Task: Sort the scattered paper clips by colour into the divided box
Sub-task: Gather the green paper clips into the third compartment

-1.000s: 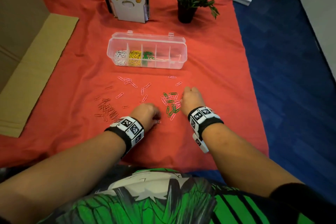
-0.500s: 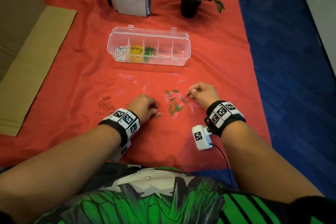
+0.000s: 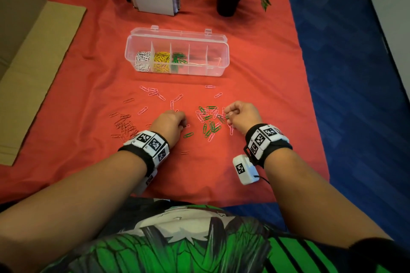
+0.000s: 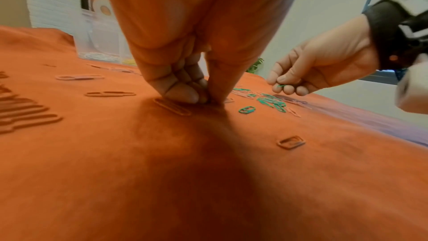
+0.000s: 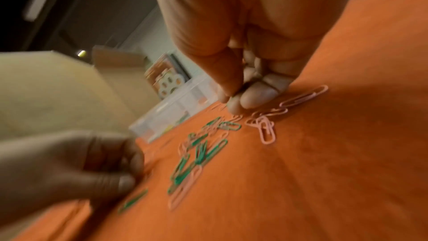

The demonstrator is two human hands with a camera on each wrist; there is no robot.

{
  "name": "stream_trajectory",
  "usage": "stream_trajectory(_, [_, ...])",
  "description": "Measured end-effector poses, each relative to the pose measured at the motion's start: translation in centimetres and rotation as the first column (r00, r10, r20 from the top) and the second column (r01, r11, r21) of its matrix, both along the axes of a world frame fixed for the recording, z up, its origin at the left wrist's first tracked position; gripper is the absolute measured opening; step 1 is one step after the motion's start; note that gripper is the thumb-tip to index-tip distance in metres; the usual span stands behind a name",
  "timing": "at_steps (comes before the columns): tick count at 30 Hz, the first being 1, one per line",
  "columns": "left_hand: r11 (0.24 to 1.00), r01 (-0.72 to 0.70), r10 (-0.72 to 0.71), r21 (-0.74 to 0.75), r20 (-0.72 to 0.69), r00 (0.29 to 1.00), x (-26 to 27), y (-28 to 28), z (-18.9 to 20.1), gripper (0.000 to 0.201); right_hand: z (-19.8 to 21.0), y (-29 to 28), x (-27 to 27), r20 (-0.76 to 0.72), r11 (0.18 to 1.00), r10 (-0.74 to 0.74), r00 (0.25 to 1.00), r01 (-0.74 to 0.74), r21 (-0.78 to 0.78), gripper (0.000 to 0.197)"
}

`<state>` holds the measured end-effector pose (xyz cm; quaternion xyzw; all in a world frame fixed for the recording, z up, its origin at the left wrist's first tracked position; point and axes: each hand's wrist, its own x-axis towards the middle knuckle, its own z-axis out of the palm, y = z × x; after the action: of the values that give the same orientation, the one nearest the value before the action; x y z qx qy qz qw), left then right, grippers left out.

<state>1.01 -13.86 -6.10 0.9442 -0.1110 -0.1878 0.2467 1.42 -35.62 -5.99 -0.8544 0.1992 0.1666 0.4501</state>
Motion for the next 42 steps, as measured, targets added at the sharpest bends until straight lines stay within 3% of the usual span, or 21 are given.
stream_trajectory(3, [0.998,-0.066,0.068,-0.025,0.075,0.995,-0.2,0.2,0.3,0.016,0.1,1.0,-0.3,0.019,0.952,0.191,0.981,-0.18,-0.249,0.009])
stream_trajectory(7, [0.995,0.092,-0.095,0.031,0.074,0.993,-1.2,-0.4,0.5,0.018,-0.6,2.3,-0.8,0.022,0.838,0.349,0.937,-0.301,-0.455,0.016])
stream_trajectory(14, [0.948,0.234,-0.23,0.215,-0.043,0.972,-1.6,-1.3,0.2,0.023,-0.5,2.6,-0.7,-0.074,0.748,0.414,0.907,-0.385,-0.54,0.028])
stream_trajectory(17, [0.956,0.234,-0.232,0.179,-0.036,0.972,-1.5,-1.3,0.0,0.027,-0.5,2.6,-1.1,-0.083,0.703,0.446,0.891,-0.406,-0.583,0.03])
stream_trajectory(20, [0.994,0.101,-0.103,-0.03,-0.07,0.992,-1.0,-1.1,0.3,0.028,-0.4,2.8,-1.3,-0.096,0.701,0.46,0.883,-0.428,-0.571,0.034])
stream_trajectory(22, [0.982,-0.08,0.039,-0.17,-0.236,0.971,-0.5,-1.3,0.7,0.022,-0.5,2.9,-1.3,-0.105,0.707,0.458,0.883,-0.433,-0.559,0.035])
stream_trajectory(24, [0.87,-0.381,0.202,-0.312,-0.48,0.854,0.0,-1.6,1.4,0.025,-0.5,2.9,-1.4,-0.098,0.702,0.459,0.883,-0.429,-0.568,0.034])
stream_trajectory(26, [0.682,-0.629,0.282,-0.373,-0.66,0.697,0.4,-2.0,2.3,0.031,-0.3,2.6,-1.6,-0.073,0.72,0.454,0.888,-0.415,-0.556,0.032])
stream_trajectory(28, [0.575,-0.721,0.274,-0.386,-0.74,0.615,0.6,-2.2,3.2,0.031,-0.2,2.0,-1.5,-0.024,0.805,0.393,0.919,-0.356,-0.474,0.028])
stream_trajectory(30, [0.534,-0.746,0.258,-0.399,-0.763,0.593,0.8,-2.6,3.4,0.029,-0.1,1.3,-1.4,0.038,0.933,0.233,0.972,-0.212,-0.291,0.022])
stream_trajectory(32, [0.593,-0.703,0.283,-0.393,-0.715,0.639,1.0,-3.0,2.9,0.025,0.1,0.7,-1.4,0.042,1.0,0.0,0.999,0.0,0.007,0.033])
stream_trajectory(33, [0.673,-0.636,0.303,-0.377,-0.644,0.702,1.1,-3.2,2.5,0.023,0.4,0.4,-1.6,0.017,0.985,-0.114,0.993,0.111,0.134,0.038])
stream_trajectory(35, [0.862,-0.428,0.288,-0.271,-0.433,0.854,0.9,-3.7,1.7,0.02,0.8,-0.3,-1.8,-0.007,0.963,-0.189,0.982,0.186,0.194,0.038])
stream_trajectory(37, [0.963,-0.242,0.214,-0.116,-0.213,0.953,0.3,-4.3,1.4,0.017,0.9,-0.4,-1.8,0.022,0.998,-0.053,0.998,0.053,0.017,0.023])
stream_trajectory(39, [0.993,-0.119,0.117,-0.021,-0.062,0.991,-0.3,-4.7,1.1,0.023,0.8,0.2,-1.8,0.009,0.974,0.13,0.991,-0.126,-0.19,0.005])
stream_trajectory(42, [0.999,-0.042,0.042,0.016,0.021,0.999,-0.9,-5.0,0.5,0.034,0.2,1.4,-1.8,-0.017,0.816,0.33,0.944,-0.294,-0.498,0.023])
